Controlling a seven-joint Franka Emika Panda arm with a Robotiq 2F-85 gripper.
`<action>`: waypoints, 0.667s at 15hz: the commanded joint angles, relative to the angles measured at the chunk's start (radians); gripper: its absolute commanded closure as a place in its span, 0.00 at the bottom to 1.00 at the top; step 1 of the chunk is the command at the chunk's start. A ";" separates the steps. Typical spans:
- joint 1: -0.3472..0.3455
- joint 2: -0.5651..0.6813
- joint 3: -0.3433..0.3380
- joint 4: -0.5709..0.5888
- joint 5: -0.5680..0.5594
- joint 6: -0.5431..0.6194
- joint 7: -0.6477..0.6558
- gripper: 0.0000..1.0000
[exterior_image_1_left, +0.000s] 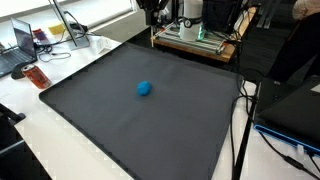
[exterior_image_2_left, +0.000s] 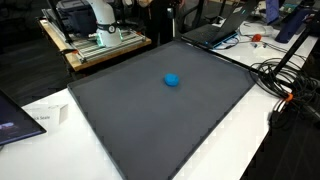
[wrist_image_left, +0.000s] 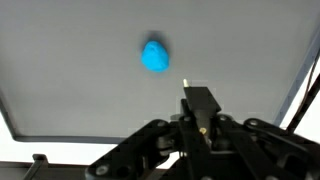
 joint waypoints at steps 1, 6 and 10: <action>0.007 0.067 -0.015 0.014 0.043 0.110 -0.042 0.97; 0.003 0.139 -0.020 0.006 0.064 0.259 -0.047 0.97; 0.001 0.185 -0.027 -0.001 0.113 0.336 -0.078 0.97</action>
